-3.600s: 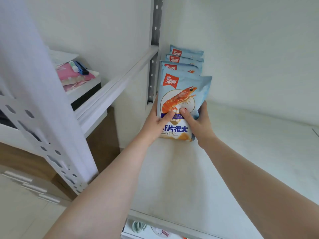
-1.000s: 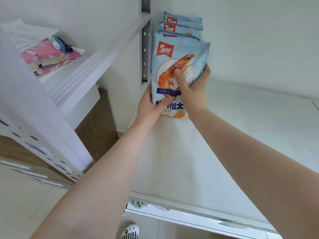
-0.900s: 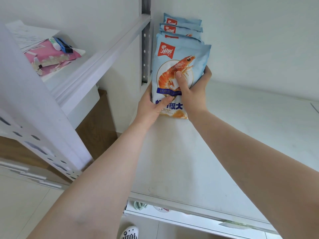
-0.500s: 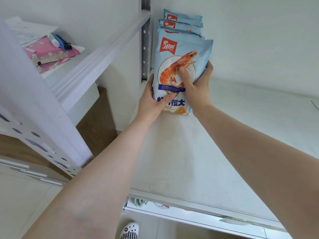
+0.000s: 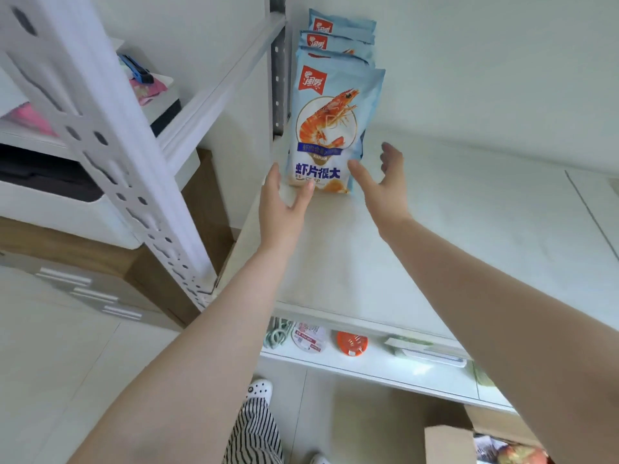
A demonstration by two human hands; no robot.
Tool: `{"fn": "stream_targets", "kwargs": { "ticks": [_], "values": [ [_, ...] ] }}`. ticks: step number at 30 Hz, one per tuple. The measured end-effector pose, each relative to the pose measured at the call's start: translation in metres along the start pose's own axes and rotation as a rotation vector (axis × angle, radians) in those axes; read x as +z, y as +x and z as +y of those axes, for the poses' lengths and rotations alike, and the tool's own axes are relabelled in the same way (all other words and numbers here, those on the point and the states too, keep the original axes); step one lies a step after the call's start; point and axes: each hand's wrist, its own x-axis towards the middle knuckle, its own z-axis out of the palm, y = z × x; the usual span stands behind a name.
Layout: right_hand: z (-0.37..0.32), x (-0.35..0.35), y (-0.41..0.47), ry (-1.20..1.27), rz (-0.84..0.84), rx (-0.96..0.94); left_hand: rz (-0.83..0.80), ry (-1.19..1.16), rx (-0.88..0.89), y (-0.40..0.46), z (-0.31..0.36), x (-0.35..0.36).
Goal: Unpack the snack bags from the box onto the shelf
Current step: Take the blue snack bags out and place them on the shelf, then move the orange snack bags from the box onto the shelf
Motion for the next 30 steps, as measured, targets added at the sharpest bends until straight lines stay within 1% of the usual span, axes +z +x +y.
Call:
{"fn": "stream_targets", "kwargs": {
  "ticks": [3, 7, 10, 14, 18, 23, 25, 28, 30],
  "values": [
    [0.001, -0.037, -0.050, -0.277, -0.096, -0.016, -0.044, 0.117, 0.007, -0.058, 0.016, -0.006],
    [0.001, -0.091, -0.123, -0.598, -0.180, -0.075, -0.256, 0.444, 0.151, -0.136, 0.044, -0.012],
    [0.008, -0.125, -0.187, -0.731, -0.203, -0.059, -0.416, 0.666, 0.289, -0.200, 0.056, -0.016],
    [0.024, -0.160, -0.281, -0.751, -0.210, 0.004, -0.637, 0.791, 0.448, -0.266, 0.049, -0.019],
    [0.048, -0.184, -0.369, -0.801, -0.214, 0.144, -0.786, 0.913, 0.541, -0.322, 0.033, -0.024],
    [0.066, -0.215, -0.469, -0.836, -0.231, 0.353, -0.968, 1.010, 0.587, -0.405, 0.022, -0.032],
    [0.071, -0.237, -0.505, -0.853, -0.209, 0.416, -1.042, 1.040, 0.585, -0.438, 0.022, -0.029],
    [0.083, -0.275, -0.550, -0.877, -0.178, 0.487, -1.127, 1.074, 0.634, -0.480, 0.027, -0.009],
    [0.093, -0.302, -0.575, -0.880, -0.152, 0.527, -1.150, 1.079, 0.662, -0.505, 0.034, 0.013]
  ]
}}
